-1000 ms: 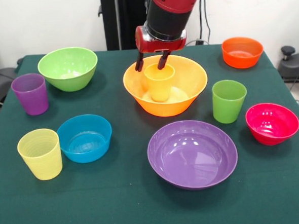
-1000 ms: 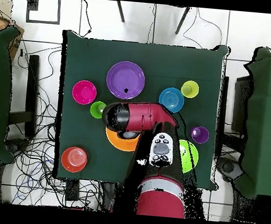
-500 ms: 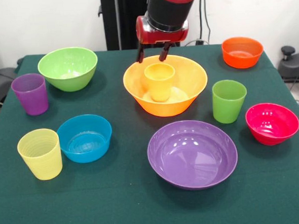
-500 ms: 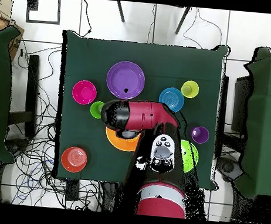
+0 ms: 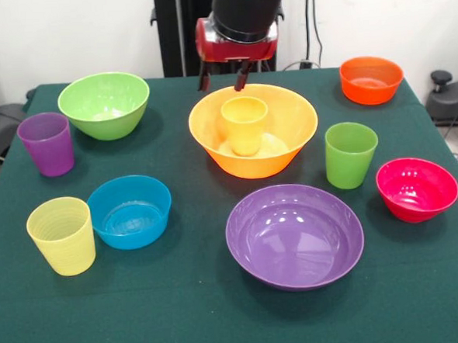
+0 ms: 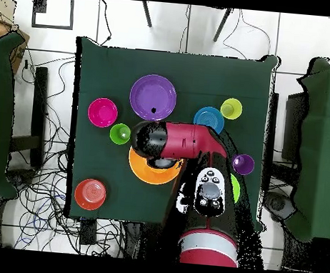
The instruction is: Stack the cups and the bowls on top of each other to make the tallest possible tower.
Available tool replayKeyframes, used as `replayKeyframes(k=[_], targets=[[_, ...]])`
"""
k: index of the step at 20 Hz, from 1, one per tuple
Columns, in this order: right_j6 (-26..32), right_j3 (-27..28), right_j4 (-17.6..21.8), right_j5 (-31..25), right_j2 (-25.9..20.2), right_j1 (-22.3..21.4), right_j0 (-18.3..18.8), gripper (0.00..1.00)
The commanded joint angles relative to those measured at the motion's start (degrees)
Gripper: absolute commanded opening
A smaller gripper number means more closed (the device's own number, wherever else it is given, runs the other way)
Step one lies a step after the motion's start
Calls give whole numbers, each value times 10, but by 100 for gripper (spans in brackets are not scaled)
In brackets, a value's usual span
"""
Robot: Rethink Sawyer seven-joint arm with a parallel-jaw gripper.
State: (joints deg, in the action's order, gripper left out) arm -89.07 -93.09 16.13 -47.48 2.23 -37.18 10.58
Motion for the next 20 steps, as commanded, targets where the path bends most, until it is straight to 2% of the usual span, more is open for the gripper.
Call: replayKeyframes(k=[1,8,15,20], targets=[[35,-8,6,-54,-57,8,22,100],[11,33,3,-78,-60,34,11,100],[3,48,6,-100,-59,37,0,100],[-18,71,-12,-102,-67,50,1,100]])
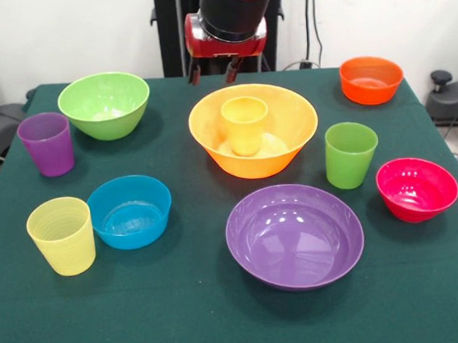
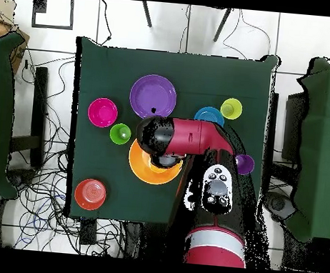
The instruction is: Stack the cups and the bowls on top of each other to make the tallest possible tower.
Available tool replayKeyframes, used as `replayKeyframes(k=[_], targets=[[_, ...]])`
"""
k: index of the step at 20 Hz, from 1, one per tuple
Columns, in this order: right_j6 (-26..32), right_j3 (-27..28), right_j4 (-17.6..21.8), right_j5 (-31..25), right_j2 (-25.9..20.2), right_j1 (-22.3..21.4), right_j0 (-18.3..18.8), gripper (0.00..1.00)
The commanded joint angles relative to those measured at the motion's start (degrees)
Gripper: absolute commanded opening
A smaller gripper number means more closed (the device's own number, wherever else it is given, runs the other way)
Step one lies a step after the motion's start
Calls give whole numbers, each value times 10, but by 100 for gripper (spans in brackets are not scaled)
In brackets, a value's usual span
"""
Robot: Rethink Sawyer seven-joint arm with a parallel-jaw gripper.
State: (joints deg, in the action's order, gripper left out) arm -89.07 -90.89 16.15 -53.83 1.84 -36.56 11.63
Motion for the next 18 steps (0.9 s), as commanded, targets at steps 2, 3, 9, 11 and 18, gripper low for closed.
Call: replayKeyframes(k=[2,3,9,11,18], targets=[[-27,61,-16,-35,-63,54,-7,100],[-28,66,-18,-37,-64,58,-7,100],[-38,87,-25,-44,-62,72,-10,100],[-45,90,-27,-38,-59,77,-13,100],[-70,117,-35,-32,-50,103,-26,100]])
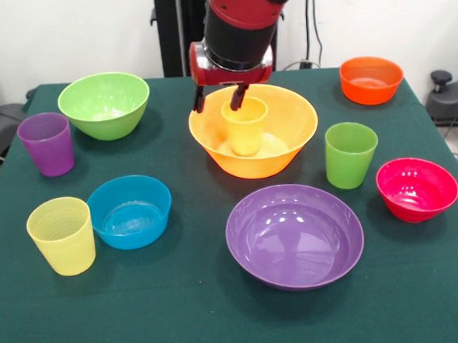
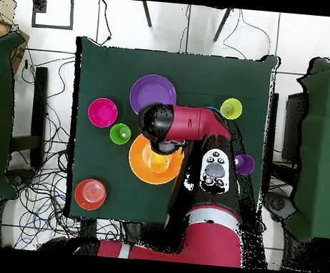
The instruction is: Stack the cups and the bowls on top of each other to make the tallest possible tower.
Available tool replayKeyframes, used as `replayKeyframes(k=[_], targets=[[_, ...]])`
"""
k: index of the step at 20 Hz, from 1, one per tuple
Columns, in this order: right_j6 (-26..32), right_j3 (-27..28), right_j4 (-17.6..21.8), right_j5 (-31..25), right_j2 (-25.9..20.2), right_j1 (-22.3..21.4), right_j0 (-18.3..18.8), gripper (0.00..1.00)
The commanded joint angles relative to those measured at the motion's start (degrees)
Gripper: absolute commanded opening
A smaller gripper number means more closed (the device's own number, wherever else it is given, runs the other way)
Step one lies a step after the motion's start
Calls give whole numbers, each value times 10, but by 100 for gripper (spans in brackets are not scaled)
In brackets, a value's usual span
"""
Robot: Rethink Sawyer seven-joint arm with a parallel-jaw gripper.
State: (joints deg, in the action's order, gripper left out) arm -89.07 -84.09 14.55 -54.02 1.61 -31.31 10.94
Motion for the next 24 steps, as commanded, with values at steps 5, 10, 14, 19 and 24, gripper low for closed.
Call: replayKeyframes(k=[5,10,14,19,24], targets=[[-76,59,-28,-36,-41,55,-29,100],[-63,47,-36,-40,-39,42,-26,100],[-20,-6,-51,-55,-50,-18,-7,100],[-13,10,-69,-125,-49,-49,-6,100],[-37,64,-87,-190,-53,-44,-7,100]])
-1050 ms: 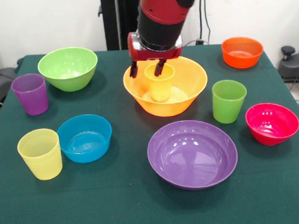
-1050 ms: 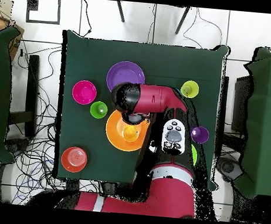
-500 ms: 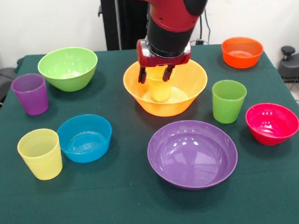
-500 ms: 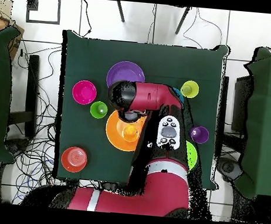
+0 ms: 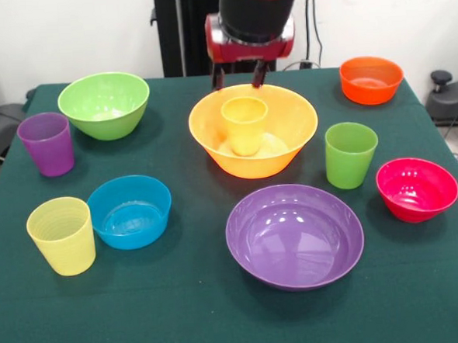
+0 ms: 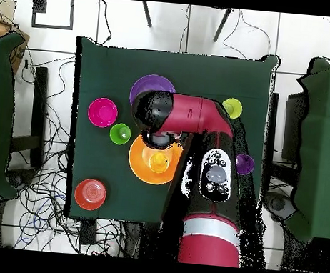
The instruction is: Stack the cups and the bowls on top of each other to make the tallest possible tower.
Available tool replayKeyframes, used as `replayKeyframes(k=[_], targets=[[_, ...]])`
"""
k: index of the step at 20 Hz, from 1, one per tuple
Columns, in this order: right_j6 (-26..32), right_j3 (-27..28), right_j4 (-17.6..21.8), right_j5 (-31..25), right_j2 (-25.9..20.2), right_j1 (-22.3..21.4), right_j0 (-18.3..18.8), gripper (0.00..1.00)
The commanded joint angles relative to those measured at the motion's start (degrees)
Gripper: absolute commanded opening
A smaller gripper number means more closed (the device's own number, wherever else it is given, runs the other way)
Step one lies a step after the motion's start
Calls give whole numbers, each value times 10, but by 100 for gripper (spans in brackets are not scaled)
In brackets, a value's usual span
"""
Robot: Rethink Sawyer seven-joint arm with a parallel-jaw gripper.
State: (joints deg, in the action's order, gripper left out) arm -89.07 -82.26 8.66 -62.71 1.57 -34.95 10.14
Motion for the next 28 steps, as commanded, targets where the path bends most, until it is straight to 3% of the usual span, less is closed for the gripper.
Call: replayKeyframes(k=[1,5,11,20,28], targets=[[-42,62,-28,-117,-53,-3,-2,100],[-63,109,-37,-169,-55,14,-8,100],[-99,155,-43,-170,-45,53,-22,100],[-139,203,-36,-116,-23,118,-41,100],[-195,245,-50,-15,-13,159,-49,100]])
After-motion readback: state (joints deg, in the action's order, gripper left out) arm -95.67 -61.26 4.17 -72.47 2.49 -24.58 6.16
